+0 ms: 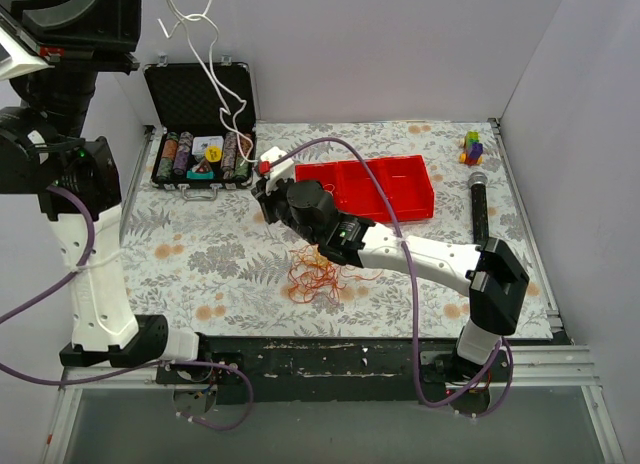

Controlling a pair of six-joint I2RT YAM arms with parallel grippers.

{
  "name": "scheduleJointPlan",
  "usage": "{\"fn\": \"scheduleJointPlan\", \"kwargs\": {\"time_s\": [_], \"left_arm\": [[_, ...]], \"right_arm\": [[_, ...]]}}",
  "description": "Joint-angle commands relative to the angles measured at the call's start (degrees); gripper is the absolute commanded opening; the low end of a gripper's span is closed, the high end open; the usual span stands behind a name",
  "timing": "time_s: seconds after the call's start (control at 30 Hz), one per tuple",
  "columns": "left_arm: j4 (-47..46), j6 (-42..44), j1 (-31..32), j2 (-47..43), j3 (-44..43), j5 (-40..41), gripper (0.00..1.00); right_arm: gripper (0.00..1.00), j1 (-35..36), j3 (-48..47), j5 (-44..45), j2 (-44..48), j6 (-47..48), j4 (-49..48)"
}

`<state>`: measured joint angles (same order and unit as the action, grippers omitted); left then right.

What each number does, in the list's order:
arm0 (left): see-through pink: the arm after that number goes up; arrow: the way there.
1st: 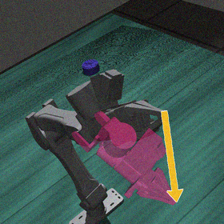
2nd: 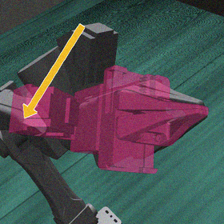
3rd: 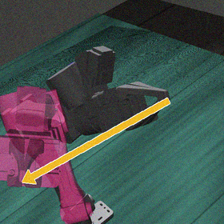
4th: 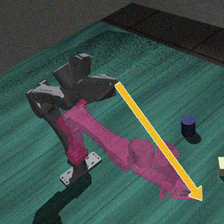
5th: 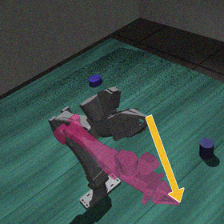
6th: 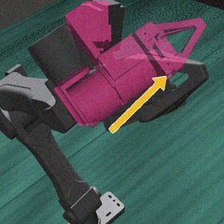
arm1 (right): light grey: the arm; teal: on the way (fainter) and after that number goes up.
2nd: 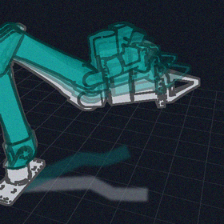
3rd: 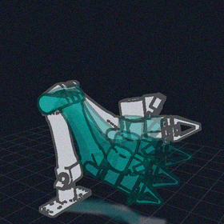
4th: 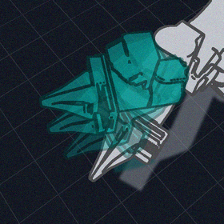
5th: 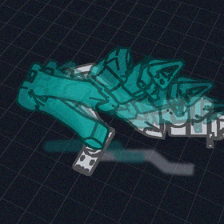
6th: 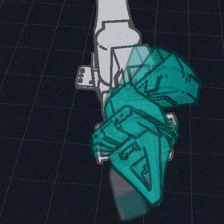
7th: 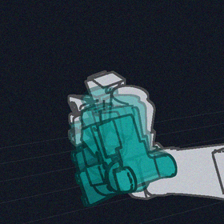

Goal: Untangle the cables

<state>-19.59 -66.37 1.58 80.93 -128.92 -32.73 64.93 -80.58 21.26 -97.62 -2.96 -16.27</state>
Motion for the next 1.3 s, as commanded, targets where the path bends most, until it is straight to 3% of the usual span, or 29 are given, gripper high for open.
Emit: {"fn": "scheduleJointPlan", "kwargs": {"time_s": [0.0,0.23,0.4,0.73,0.8,0.9,1.03,1.27], "left_arm": [[2.9,4.2,-0.2,-2.8,3.2,7.1,0.0],[8.3,6.5,-0.2,-7.0,13.6,7.9,0.0],[9.7,8.5,-0.2,-12.5,25.2,7.2,0.0],[11.3,2.4,-0.2,-16.2,44.3,-1.5,0.0],[11.2,0.3,-0.2,-16.1,45.6,-5.9,0.0],[10.2,-2.9,-0.2,-15.0,47.4,-20.7,0.0],[9.0,-6.0,1.0,-14.6,51.2,-37.0,0.0],[9.0,-6.1,2.5,-16.7,57.4,-42.2,0.0]], "right_arm": [[0.01,-0.8,-3.5,2.2,3.8,2.7,-1.3],[0.01,-1.0,-9.7,3.6,8.7,7.5,-0.9],[0.01,-1.0,-1.4,0.2,17.5,9.5,-14.6],[0.01,-1.3,-5.8,1.3,16.4,16.3,-6.2],[0.01,-0.7,-4.3,1.3,17.1,16.6,-5.1],[0.01,-0.9,-0.5,1.2,20.2,16.1,-10.4],[0.01,-1.1,-4.6,-0.7,18.6,16.1,-5.9],[0.01,-1.1,-5.4,-2.1,17.8,12.6,-6.1]]}}
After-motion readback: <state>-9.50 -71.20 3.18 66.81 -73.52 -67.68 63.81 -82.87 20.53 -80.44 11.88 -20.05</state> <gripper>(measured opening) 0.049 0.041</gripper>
